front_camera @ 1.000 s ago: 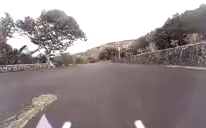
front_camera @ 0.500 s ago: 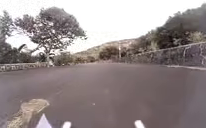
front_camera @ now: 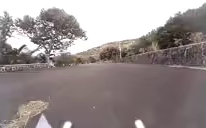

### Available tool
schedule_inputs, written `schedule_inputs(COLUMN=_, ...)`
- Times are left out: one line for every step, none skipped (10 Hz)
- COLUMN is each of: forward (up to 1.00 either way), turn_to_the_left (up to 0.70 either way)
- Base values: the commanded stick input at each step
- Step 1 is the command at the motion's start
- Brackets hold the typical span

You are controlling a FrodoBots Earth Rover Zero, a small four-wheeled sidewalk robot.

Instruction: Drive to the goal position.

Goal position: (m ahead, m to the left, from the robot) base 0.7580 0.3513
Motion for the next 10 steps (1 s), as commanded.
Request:
schedule_inputs(forward=0.7, turn_to_the_left=0.0)
schedule_inputs(forward=0.7, turn_to_the_left=0.0)
schedule_inputs(forward=0.7, turn_to_the_left=0.0)
schedule_inputs(forward=0.7, turn_to_the_left=0.0)
schedule_inputs(forward=0.7, turn_to_the_left=0.0)
schedule_inputs(forward=0.7, turn_to_the_left=0.0)
schedule_inputs(forward=0.7, turn_to_the_left=0.0)
schedule_inputs(forward=0.7, turn_to_the_left=0.0)
schedule_inputs(forward=0.7, turn_to_the_left=0.0)
schedule_inputs(forward=0.7, turn_to_the_left=0.0)
